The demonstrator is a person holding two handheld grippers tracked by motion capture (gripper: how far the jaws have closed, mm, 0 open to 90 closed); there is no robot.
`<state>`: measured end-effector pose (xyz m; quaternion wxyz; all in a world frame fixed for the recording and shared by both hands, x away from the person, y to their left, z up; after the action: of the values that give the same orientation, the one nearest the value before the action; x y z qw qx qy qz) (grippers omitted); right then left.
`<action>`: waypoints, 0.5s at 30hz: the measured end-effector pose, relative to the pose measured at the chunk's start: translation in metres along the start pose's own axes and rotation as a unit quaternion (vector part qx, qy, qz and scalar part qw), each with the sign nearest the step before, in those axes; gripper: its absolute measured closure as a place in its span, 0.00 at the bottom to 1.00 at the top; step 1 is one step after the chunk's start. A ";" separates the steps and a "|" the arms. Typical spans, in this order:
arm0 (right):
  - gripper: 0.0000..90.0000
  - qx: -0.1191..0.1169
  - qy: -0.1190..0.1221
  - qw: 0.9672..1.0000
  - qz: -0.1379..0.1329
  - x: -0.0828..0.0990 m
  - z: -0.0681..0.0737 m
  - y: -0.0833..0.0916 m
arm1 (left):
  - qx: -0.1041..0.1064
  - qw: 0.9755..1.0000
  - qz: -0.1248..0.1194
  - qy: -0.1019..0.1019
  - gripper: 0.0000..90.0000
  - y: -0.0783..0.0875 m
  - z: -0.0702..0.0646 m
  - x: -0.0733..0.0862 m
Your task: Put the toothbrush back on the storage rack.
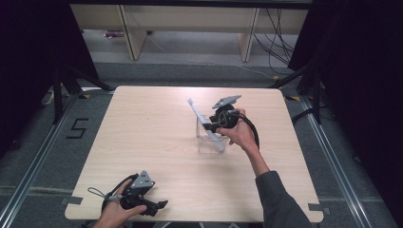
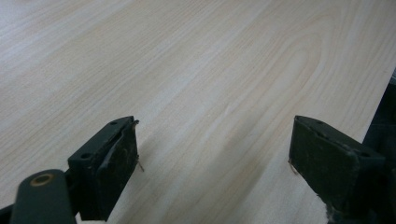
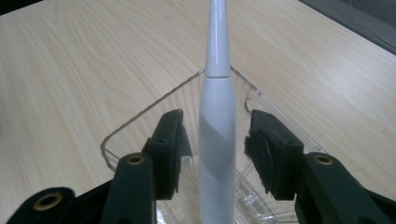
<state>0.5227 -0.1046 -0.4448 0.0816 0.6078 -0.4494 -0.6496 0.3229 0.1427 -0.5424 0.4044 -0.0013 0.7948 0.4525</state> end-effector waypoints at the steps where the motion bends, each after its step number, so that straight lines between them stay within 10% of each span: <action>1: 0.60 -0.005 0.002 1.000 0.005 0.000 0.001 0.002 | -0.002 1.000 -0.001 -0.002 0.17 0.000 0.000 0.000; 15: 0.45 0.005 0.012 1.000 -0.020 -0.003 0.005 0.020 | 0.001 1.000 0.002 0.001 0.17 0.000 0.000 0.000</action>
<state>0.5103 -0.1114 -0.4296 0.0710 0.6248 -0.4397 -0.6413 0.3227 0.1431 -0.5422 0.4030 0.0006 0.7957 0.4523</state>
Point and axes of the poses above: each handheld gripper's, and its own axes: y roughly backward along the jaws, x roughly out of its underside, z roughly to its left, the point moved 5 cm from there along -y, roughly forward along the jaws, and after that the axes turned 14 degrees about y, right-handed, at the moved point
